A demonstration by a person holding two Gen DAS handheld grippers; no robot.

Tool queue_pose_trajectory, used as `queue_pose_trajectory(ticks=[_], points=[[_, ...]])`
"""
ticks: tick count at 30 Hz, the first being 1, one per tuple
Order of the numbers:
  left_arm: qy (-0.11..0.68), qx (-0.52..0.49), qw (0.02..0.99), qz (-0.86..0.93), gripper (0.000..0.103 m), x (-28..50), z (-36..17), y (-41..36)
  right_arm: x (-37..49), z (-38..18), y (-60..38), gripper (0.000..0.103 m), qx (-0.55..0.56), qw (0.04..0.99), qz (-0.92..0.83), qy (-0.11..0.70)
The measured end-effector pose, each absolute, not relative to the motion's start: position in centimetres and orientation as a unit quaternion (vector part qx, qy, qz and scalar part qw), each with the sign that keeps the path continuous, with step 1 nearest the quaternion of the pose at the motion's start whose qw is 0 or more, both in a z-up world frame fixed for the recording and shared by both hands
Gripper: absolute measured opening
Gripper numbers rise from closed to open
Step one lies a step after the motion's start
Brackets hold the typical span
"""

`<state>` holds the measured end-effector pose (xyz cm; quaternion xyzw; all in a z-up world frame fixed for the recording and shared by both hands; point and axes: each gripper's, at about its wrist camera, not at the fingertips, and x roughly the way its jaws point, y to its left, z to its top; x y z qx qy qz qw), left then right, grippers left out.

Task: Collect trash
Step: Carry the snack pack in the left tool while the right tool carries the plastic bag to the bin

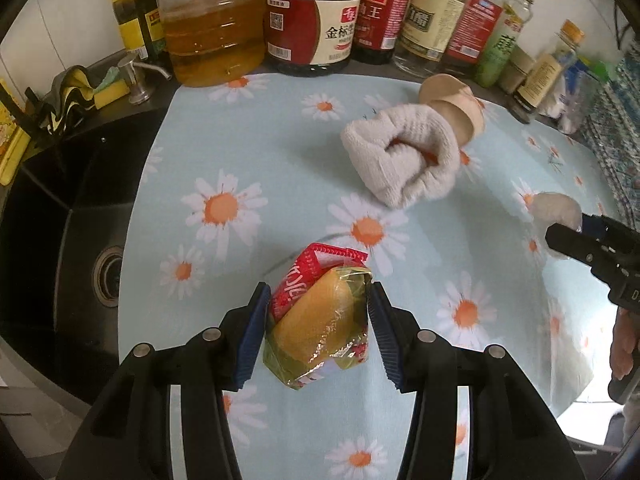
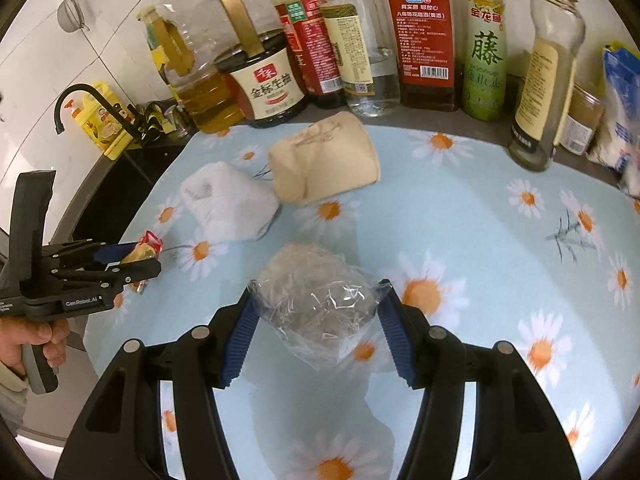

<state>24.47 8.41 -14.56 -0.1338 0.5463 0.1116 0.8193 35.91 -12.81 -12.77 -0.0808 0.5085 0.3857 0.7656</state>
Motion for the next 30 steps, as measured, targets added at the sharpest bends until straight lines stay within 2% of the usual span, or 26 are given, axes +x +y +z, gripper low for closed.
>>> queue_pose_trajectory(ticks=[30], points=[[0.497,-0.171,0.85,-0.008,0.048,12.1,-12.7,7.2,18.4,-11.8,-11.8,0.059,-0.066,0.779,0.34,0.523]])
